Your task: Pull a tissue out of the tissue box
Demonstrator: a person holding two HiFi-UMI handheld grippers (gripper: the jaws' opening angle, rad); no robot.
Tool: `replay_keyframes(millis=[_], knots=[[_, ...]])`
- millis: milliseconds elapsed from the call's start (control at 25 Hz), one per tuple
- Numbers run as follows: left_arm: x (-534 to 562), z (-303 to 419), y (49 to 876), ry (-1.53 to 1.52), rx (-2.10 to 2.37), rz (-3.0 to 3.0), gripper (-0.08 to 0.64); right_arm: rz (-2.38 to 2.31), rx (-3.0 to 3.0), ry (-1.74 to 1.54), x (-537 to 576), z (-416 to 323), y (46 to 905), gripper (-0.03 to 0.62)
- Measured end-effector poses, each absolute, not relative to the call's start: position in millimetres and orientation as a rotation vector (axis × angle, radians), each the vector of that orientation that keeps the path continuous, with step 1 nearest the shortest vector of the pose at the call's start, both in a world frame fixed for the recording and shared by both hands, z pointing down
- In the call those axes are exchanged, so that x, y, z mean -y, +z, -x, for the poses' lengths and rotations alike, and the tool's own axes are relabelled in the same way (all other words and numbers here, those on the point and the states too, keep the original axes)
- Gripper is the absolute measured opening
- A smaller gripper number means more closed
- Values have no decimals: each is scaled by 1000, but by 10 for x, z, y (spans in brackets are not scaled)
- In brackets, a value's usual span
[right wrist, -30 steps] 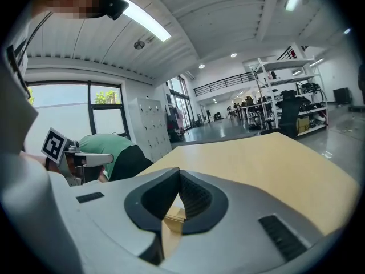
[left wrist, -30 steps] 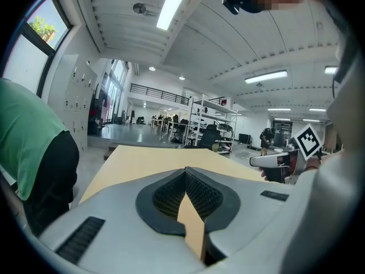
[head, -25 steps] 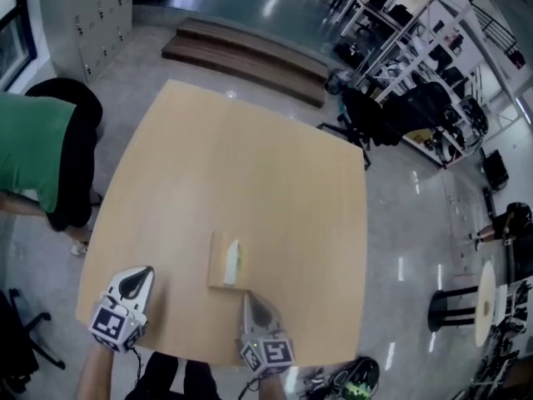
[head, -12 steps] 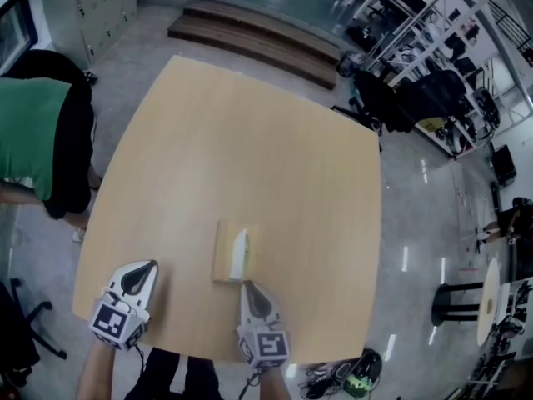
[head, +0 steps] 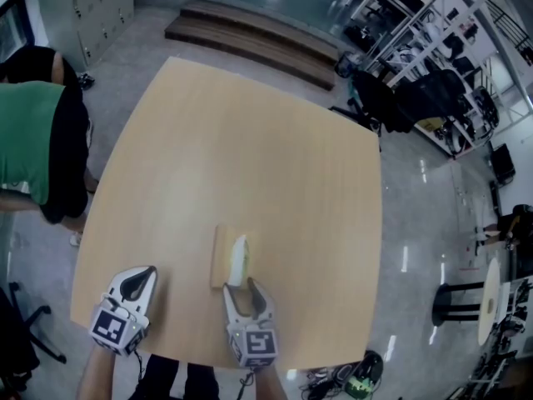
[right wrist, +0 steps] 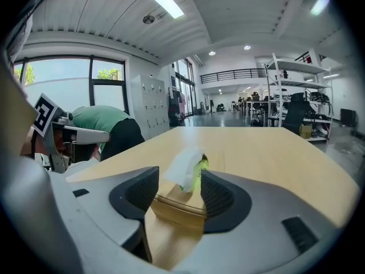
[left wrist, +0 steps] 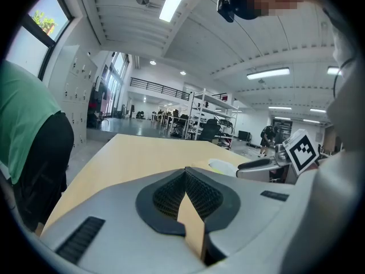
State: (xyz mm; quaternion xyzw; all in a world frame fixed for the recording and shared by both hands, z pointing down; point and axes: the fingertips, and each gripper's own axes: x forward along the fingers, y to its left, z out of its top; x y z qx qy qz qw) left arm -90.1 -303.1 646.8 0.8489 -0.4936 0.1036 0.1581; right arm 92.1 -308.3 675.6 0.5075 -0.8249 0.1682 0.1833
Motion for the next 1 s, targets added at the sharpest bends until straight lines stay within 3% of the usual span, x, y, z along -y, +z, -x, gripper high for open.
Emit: replay_keyframes(millis=[360, 520, 640, 720, 1000], knots=[[3043, 956, 6492, 313, 1407, -2435, 8, -1443, 2288, 432, 3206, -817, 6702, 225], [3097, 970, 6440, 293, 1412, -2407, 8, -1492, 2270, 430, 3253, -856, 6689, 108], [3088, 982, 6467, 286, 1416, -2398, 8, -1511, 2271, 428, 3247, -912, 6752, 83], [3087, 976, 6515, 296, 1418, -2433, 8, -1527, 2243, 441, 3250, -966, 6782, 12], [3074, 942, 6482, 302, 1414, -2433, 8, -1524, 2239, 457, 3251, -1001, 6765, 9]])
